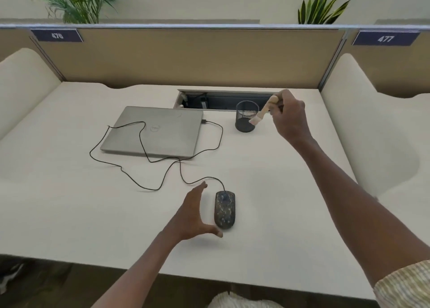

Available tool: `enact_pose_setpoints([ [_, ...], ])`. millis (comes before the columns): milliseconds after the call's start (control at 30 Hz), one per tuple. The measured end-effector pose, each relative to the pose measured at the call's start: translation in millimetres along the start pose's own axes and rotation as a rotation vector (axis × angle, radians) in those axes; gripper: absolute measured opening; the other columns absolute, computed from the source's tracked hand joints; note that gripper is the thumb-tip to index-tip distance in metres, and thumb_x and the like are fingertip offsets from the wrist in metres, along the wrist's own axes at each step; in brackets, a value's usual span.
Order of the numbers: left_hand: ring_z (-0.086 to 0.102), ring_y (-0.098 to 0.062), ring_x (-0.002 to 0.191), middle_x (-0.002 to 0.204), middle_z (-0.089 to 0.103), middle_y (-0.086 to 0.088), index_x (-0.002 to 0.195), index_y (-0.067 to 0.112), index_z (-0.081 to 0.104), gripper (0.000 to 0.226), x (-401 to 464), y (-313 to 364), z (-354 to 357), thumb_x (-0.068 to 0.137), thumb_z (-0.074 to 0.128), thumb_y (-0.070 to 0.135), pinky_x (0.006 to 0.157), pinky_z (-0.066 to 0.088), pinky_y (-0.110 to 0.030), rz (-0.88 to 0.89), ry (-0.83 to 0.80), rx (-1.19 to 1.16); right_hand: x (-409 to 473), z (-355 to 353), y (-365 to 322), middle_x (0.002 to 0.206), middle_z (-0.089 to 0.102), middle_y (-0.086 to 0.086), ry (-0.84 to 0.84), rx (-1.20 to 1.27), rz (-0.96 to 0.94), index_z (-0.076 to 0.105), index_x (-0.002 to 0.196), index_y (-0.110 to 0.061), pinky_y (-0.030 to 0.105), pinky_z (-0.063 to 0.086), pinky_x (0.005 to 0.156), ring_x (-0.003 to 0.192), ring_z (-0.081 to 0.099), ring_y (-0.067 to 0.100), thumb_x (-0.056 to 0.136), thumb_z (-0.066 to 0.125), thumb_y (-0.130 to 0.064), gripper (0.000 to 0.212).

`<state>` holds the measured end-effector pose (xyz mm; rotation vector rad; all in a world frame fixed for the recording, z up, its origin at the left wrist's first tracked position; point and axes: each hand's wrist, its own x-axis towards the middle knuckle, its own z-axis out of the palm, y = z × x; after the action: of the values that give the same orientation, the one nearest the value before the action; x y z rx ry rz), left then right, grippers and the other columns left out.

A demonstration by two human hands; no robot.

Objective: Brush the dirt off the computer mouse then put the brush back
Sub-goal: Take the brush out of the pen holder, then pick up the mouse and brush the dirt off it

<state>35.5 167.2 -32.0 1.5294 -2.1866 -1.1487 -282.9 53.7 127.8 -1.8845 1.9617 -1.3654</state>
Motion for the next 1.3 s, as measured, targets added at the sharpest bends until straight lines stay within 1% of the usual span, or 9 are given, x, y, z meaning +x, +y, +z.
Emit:
enact_pose_setpoints([
  [100, 0.012, -0.001, 0.150, 0.163, 0.016, 0.018, 0.160, 0.031, 0.000, 0.160, 0.2, -4.0, -0.2, 0.035, 0.089, 0.077, 0.122, 0.022, -0.029, 0.006, -0.099, 0.034, -29.1, -6.4, -12.7, 0.088, 0.071, 0.006, -0.010, 0.027, 0.009, 0.058, 0.097, -0.003, 0.023, 0.045, 0.067, 0.072, 0.061, 0.021, 0.093, 0.058, -0.001, 0.005],
  [167, 0.010, -0.005, 0.152, 0.165, 0.014, 0.014, 0.160, 0.031, 0.000, 0.159, 2.9, -5.8, -0.5, 0.037, 0.090, 0.075, 0.124, 0.022, -0.033, 0.013, -0.131, 0.052, -46.3, -10.5, -20.5, 0.086, 0.069, 0.003, -0.007, 0.058, 0.043, 0.058, 0.097, -0.003, 0.027, 0.050, 0.067, 0.071, 0.064, 0.023, 0.093, 0.058, -0.002, 0.004],
  [267, 0.008, -0.008, 0.153, 0.167, 0.012, 0.010, 0.161, 0.026, 0.001, 0.157, 8.6, -7.6, 0.3, 0.040, 0.090, 0.072, 0.125, 0.019, -0.035, 0.034, -0.152, 0.060, -70.4, -15.3, -31.1, 0.085, 0.072, 0.007, 0.011, 0.093, 0.095, 0.057, 0.099, -0.004, 0.034, 0.056, 0.067, 0.072, 0.070, 0.027, 0.094, 0.058, -0.003, 0.005],
  [333, 0.005, -0.010, 0.154, 0.168, 0.008, 0.008, 0.161, 0.023, 0.002, 0.156, 12.7, -7.8, 2.1, 0.041, 0.090, 0.070, 0.125, 0.016, -0.032, 0.028, -0.154, 0.053, -85.2, -16.9, -36.1, 0.084, 0.072, 0.007, 0.027, 0.113, 0.118, 0.055, 0.102, -0.006, 0.031, 0.058, 0.067, 0.070, 0.072, 0.018, 0.095, 0.057, -0.004, 0.007],
  [433, 0.003, -0.010, 0.154, 0.168, 0.006, 0.007, 0.162, 0.021, 0.003, 0.157, 17.7, -9.1, 6.6, 0.040, 0.090, 0.071, 0.124, 0.015, -0.031, 0.014, -0.144, 0.026, -106.7, -15.9, -40.1, 0.083, 0.071, 0.003, 0.042, 0.139, 0.148, 0.052, 0.106, -0.011, 0.021, 0.057, 0.064, 0.067, 0.071, 0.001, 0.098, 0.056, -0.006, 0.010],
  [567, 0.004, -0.014, 0.151, 0.163, 0.008, 0.007, 0.162, 0.022, 0.005, 0.158, 21.4, -12.6, 15.2, 0.038, 0.087, 0.074, 0.125, 0.017, -0.037, 0.032, -0.119, 0.017, -130.7, -14.0, -38.6, 0.081, 0.073, 0.003, 0.028, 0.148, 0.178, 0.050, 0.105, -0.014, 0.026, 0.058, 0.065, 0.070, 0.072, 0.005, 0.099, 0.055, -0.007, 0.011],
  [833, 0.016, -0.015, 0.142, 0.149, 0.021, 0.007, 0.159, 0.028, 0.022, 0.148, 25.9, -16.5, 23.9, 0.034, 0.088, 0.071, 0.122, 0.021, -0.032, 0.050, -0.064, -0.036, -138.9, -28.1, -26.1, 0.078, 0.071, -0.006, 0.075, 0.135, 0.201, 0.049, 0.103, -0.021, 0.029, 0.059, 0.065, 0.069, 0.072, 0.003, 0.099, 0.057, -0.009, 0.014],
  [1033, 0.019, -0.017, 0.141, 0.149, 0.023, 0.007, 0.154, 0.034, 0.033, 0.140, 28.8, -14.8, 25.2, 0.030, 0.083, 0.077, 0.121, 0.022, -0.032, 0.031, -0.035, -0.024, -141.4, -39.8, -23.4, 0.079, 0.071, -0.013, 0.095, 0.123, 0.187, 0.048, 0.104, -0.022, 0.022, 0.057, 0.064, 0.069, 0.072, 0.003, 0.100, 0.056, -0.015, 0.012],
  [1300, 0.016, -0.016, 0.142, 0.151, 0.020, 0.007, 0.155, 0.036, 0.030, 0.143, 29.4, -10.2, 24.2, 0.029, 0.080, 0.080, 0.118, 0.016, -0.030, 0.018, -0.045, 0.026, -154.5, -52.7, -17.7, 0.081, 0.073, -0.014, 0.093, 0.106, 0.200, 0.049, 0.104, -0.023, 0.029, 0.059, 0.066, 0.069, 0.073, 0.005, 0.100, 0.057, -0.018, 0.011],
])
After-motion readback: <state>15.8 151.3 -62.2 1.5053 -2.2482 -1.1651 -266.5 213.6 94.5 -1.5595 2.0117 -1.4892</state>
